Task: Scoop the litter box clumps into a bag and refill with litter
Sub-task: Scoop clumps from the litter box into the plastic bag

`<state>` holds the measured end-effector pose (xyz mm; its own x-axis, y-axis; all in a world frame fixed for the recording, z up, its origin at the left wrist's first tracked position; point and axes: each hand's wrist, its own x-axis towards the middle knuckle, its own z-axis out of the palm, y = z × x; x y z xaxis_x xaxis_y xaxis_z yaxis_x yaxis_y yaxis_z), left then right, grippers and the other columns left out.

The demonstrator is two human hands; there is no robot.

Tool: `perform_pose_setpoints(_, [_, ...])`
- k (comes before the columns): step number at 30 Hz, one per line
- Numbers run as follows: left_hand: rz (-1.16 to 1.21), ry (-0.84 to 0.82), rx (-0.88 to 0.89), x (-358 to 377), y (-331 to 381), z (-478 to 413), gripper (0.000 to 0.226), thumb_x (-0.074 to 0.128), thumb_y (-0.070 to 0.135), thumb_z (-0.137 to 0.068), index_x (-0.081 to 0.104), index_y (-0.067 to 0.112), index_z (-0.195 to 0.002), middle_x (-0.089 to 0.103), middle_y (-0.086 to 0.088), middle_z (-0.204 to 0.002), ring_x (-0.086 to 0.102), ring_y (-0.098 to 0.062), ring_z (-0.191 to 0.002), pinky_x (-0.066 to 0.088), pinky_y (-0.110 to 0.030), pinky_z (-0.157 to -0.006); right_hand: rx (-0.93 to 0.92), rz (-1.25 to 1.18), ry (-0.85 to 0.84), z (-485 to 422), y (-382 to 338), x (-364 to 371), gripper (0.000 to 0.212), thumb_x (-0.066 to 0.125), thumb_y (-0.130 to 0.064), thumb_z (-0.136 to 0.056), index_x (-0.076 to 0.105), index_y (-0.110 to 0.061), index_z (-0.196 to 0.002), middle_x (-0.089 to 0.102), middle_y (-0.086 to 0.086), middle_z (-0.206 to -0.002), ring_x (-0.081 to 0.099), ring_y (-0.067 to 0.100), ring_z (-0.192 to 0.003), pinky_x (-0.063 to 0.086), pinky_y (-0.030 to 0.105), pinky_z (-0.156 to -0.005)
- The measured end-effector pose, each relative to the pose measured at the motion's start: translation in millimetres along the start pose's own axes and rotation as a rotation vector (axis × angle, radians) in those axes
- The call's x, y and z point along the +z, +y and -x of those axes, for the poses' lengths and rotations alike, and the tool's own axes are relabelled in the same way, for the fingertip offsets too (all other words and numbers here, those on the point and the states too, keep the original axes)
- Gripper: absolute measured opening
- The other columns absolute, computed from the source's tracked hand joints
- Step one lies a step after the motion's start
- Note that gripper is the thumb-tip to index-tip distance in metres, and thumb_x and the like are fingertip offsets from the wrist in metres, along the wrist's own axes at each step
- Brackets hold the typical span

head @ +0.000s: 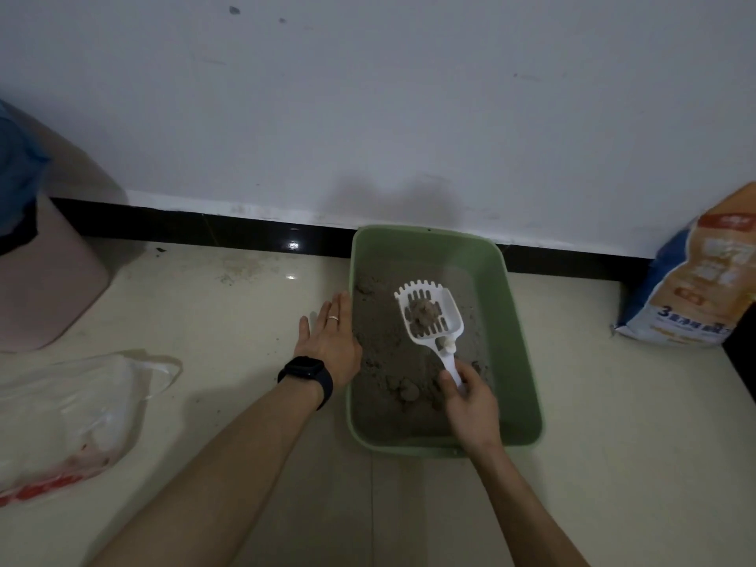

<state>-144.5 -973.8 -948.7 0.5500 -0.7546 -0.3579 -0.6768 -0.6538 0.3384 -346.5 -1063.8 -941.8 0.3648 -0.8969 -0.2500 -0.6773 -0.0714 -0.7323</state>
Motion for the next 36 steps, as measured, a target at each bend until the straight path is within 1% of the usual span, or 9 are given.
perform_pose_setpoints(12, [-0.051,-0.011,0.028,-1,-5,-3,0.074,0.027,0.037,-0.102,-0.023,0.014,-0.152,-0.011,-0.003,-0.164,-0.004,-0.019,-0.151,0.004,-0.049,-0.121,0.006,0.005,0.000,7,-4,-8,0.030,0.058,-0.027,-0.097,0.063,-0.019,-0.126,0.064,-0.008,-0.101,0.060,0.013,-0.093,0.041,0.027,-0.078])
perform_pose_setpoints(16, [-0.183,-0.041,0.133,-26,-26,-5,0.070,0.022,0.052,-0.101,-0.008,0.019,-0.156,-0.006,0.000,-0.164,-0.006,-0.018,-0.150,-0.001,-0.048,-0.121,-0.057,0.019,-0.028,10,-21,-14,0.032,0.056,-0.028,-0.098,0.061,-0.021,-0.129,0.065,-0.009,-0.109,0.060,0.010,-0.099,0.044,0.028,-0.083])
perform_pose_setpoints(19, [-0.305,-0.011,0.186,-59,-62,-1,0.062,0.024,0.047,-0.102,0.008,0.022,-0.157,0.001,0.000,-0.164,-0.004,-0.019,-0.151,0.001,-0.046,-0.121,-0.146,0.024,-0.082,13,-45,-14,0.020,0.055,-0.027,-0.099,0.062,-0.029,-0.118,0.064,-0.021,-0.096,0.059,-0.004,-0.088,0.043,0.016,-0.073])
perform_pose_setpoints(21, [-0.340,0.022,0.160,-79,-99,11,0.061,0.032,0.042,-0.101,0.013,0.022,-0.156,0.005,-0.002,-0.164,-0.001,-0.021,-0.151,0.005,-0.045,-0.121,-0.214,0.044,-0.132,16,-66,-7,0.018,0.055,-0.029,-0.099,0.061,-0.033,-0.115,0.061,-0.024,-0.091,0.059,-0.003,-0.086,0.044,0.017,-0.072])
perform_pose_setpoints(23, [-0.338,0.042,0.108,-90,-144,31,0.061,0.038,0.038,-0.100,0.017,0.022,-0.155,0.010,-0.002,-0.163,0.004,-0.021,-0.150,0.008,-0.042,-0.122,-0.282,0.070,-0.183,20,-86,7,0.015,0.057,-0.029,-0.098,0.062,-0.034,-0.111,0.064,-0.018,-0.093,0.062,0.006,-0.089,0.046,0.027,-0.075])
perform_pose_setpoints(25, [-0.295,0.073,0.033,-91,-197,60,0.059,0.041,0.035,-0.099,0.025,0.020,-0.153,0.018,-0.004,-0.161,0.013,-0.022,-0.149,0.014,-0.038,-0.120,-0.344,0.061,-0.279,28,-105,27,0.011,0.057,-0.029,-0.098,0.060,-0.039,-0.101,0.068,-0.017,-0.093,0.064,0.006,-0.088,0.047,0.029,-0.072])
perform_pose_setpoints(30, [-0.087,0.230,-0.308,-64,-315,157,0.049,0.051,0.029,-0.089,0.050,0.018,-0.137,0.040,-0.011,-0.150,0.040,-0.030,-0.134,0.036,-0.042,-0.110,-0.428,0.080,-0.501,55,-134,91,0.015,0.055,-0.032,-0.098,0.063,-0.038,-0.110,0.069,-0.018,-0.098,0.065,0.003,-0.088,0.053,0.033,-0.076])
perform_pose_setpoints(33, [-0.048,0.248,-0.529,-43,-357,204,0.049,0.053,0.037,-0.088,0.053,0.023,-0.135,0.030,-0.016,-0.154,0.036,-0.036,-0.136,0.032,-0.046,-0.111,-0.505,0.204,-0.586,72,-148,133,0.019,0.056,-0.029,-0.098,0.058,-0.040,-0.112,0.066,-0.018,-0.099,0.061,0.000,-0.087,0.046,0.026,-0.071])
perform_pose_setpoints(36, [0.009,0.197,-0.622,-25,-385,227,0.060,0.041,0.052,-0.087,0.042,0.033,-0.145,0.013,-0.014,-0.161,0.022,-0.036,-0.143,0.023,-0.046,-0.117,-0.562,0.313,-0.672,88,-160,175,0.020,0.055,-0.031,-0.098,0.060,-0.035,-0.117,0.067,-0.014,-0.103,0.061,0.006,-0.088,0.042,0.026,-0.072])
